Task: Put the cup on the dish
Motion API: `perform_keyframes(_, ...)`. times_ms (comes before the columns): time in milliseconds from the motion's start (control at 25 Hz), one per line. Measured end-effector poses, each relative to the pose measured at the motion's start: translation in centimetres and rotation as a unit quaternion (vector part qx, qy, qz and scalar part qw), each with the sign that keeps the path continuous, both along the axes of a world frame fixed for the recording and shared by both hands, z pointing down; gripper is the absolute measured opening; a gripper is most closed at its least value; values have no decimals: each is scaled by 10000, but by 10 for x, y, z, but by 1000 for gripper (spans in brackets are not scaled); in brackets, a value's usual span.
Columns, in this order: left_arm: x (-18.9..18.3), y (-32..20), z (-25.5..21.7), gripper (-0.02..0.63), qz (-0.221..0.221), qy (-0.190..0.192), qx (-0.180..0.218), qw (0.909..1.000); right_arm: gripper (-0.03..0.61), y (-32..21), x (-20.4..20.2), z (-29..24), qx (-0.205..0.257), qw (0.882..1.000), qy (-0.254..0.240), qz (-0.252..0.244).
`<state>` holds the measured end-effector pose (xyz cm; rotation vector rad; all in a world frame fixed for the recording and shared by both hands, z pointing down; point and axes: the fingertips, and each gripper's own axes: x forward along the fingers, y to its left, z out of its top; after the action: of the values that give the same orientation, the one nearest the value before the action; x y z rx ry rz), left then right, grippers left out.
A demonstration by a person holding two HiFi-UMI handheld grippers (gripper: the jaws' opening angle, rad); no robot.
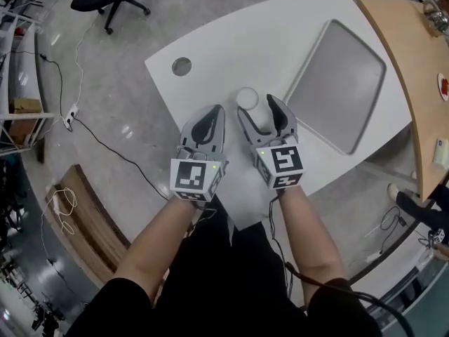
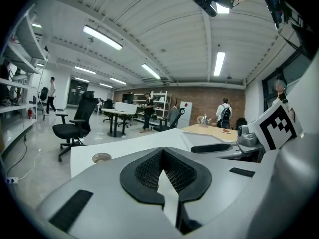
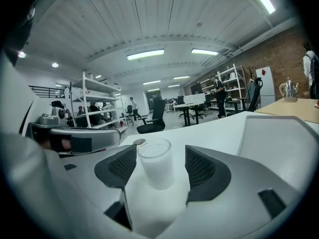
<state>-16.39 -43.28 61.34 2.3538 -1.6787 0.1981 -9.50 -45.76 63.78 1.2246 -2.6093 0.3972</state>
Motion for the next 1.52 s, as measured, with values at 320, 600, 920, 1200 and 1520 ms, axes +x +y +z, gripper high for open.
perform_keyframes(320,-8,-4,18,5,-39,22,-152,9999,253,-11,-27,20,-104,9993,296,-195)
perform_keyframes(600,-9,-4,17,5,-12,62,-186,9998,252,-11,-26,22,102,9985,531,-97)
perform_keyframes(920,5,-13,5,5,165,123,-108,9997,252,-13,-2,-7,336,9985,379,216)
perform_keyframes(1200,44,-25,-14,5,495,160,8,9986,252,-27,53,-31,349,9956,352,798)
perform_keyframes(1520,103,-35,-24,5,1058,251,-6,9941,252,-31,123,-40,296,9870,484,1502)
